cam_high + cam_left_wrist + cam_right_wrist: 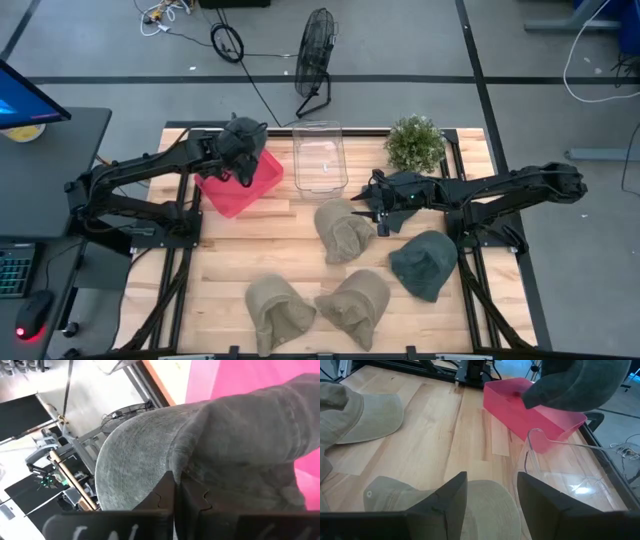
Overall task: Pick & Place hat
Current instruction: Put the left blue cap into the red bin
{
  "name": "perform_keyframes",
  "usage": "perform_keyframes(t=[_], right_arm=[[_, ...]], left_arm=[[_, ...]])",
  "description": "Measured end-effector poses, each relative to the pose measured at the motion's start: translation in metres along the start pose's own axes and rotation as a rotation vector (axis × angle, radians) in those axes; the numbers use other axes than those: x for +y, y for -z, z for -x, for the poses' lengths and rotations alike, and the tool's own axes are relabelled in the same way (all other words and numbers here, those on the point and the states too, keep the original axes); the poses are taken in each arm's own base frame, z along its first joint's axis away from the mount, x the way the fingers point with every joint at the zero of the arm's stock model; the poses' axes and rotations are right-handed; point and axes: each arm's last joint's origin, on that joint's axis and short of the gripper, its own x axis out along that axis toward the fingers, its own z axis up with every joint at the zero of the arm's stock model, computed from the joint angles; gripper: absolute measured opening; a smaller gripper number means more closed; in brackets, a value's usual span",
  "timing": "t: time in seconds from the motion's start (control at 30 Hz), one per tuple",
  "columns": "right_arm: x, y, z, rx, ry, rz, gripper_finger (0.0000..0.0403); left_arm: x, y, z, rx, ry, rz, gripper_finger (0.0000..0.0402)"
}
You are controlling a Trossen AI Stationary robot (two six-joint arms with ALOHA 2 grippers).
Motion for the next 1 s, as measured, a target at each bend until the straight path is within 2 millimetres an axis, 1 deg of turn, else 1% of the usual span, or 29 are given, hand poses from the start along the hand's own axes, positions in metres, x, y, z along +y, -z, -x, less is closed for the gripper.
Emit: perform_keyframes(t=[0.07,0.13,0.23,0.3,0.4,0.5,0.6,0.67,0.73,0.83,1.0], right_arm=[[0.000,0.000,0.000,0.000,0.000,0.008,0.0178],[0.000,0.000,0.000,0.000,0.000,0.018,0.0178],[0.000,0.000,0.000,0.000,0.000,0.021,0.0178],[0.000,0.000,0.000,0.000,0.000,0.022,0.0178],[0.000,0.000,0.000,-0.001,0.000,0.025,0.0178],[0.000,0.000,0.000,0.002,-0.001,0.002,0.0178],[0.000,0.001,0.000,0.010,-0.002,-0.035,0.0178],[0.000,0.002,0.000,0.020,-0.005,-0.049,0.0178],[0.001,0.003,0.000,0.027,-0.006,-0.053,0.0178],[0.001,0.004,0.000,0.045,-0.010,-0.053,0.0178],[0.001,0.006,0.000,0.060,-0.014,-0.054,0.0178]], left_arm=[[-0.002,0.002,-0.001,0.008,0.021,-0.003,0.0010],[-0.005,0.005,-0.003,-0.005,0.070,0.042,0.0007],[-0.011,0.005,-0.008,-0.094,0.198,0.219,0.0007],[-0.012,0.003,-0.008,-0.150,0.249,0.320,0.0014],[-0.006,-0.001,-0.008,-0.214,0.227,0.444,0.0024],[-0.004,-0.002,-0.008,-0.250,0.241,0.534,0.0027],[-0.005,-0.001,-0.009,-0.304,0.306,0.629,0.0028],[-0.005,-0.002,-0.011,-0.310,0.342,0.696,0.0029],[-0.006,-0.004,-0.016,-0.289,0.373,0.734,0.0029],[-0.007,-0.011,-0.026,-0.258,0.411,0.737,0.0033],[-0.010,-0.029,-0.053,-0.214,0.467,0.704,0.0065]])
